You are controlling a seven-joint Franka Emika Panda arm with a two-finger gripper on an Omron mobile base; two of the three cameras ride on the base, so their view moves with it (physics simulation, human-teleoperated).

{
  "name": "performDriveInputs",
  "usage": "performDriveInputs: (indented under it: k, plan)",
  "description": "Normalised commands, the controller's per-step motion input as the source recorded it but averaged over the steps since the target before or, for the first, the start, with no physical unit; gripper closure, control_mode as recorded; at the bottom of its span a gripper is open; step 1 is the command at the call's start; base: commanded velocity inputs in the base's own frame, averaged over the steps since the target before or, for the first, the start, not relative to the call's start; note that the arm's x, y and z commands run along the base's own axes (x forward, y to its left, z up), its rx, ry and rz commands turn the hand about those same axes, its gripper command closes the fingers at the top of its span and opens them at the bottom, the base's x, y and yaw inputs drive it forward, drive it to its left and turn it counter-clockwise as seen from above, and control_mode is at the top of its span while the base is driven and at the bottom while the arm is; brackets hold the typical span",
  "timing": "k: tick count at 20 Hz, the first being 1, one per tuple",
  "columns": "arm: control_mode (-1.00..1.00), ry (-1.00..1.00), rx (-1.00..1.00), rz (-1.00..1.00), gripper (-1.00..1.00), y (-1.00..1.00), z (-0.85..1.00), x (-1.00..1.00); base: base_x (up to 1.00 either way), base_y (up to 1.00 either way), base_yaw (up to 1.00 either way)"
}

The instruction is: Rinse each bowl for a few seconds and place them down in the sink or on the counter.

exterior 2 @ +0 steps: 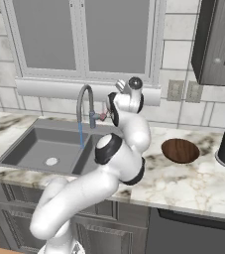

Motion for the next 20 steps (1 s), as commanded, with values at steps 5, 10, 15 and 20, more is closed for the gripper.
performDriveInputs:
  k: [5, 10, 15, 20]
  plan:
    - [-1.00, 0.43, 0.00, -0.17, -1.00, -0.16, -0.01, -0.17, 0.00, 0.00, 0.00]
    - [-1.00, 0.43, 0.00, -0.18, -1.00, 0.00, -0.10, -0.15, 0.00, 0.00, 0.00]
    - [-1.00, 0.11, -0.07, -0.16, -1.00, -0.07, 0.03, -0.54, 0.00, 0.00, 0.00]
    - [-1.00, -0.08, -0.21, -0.02, -1.00, -0.15, 0.32, -0.68, 0.00, 0.00, 0.00]
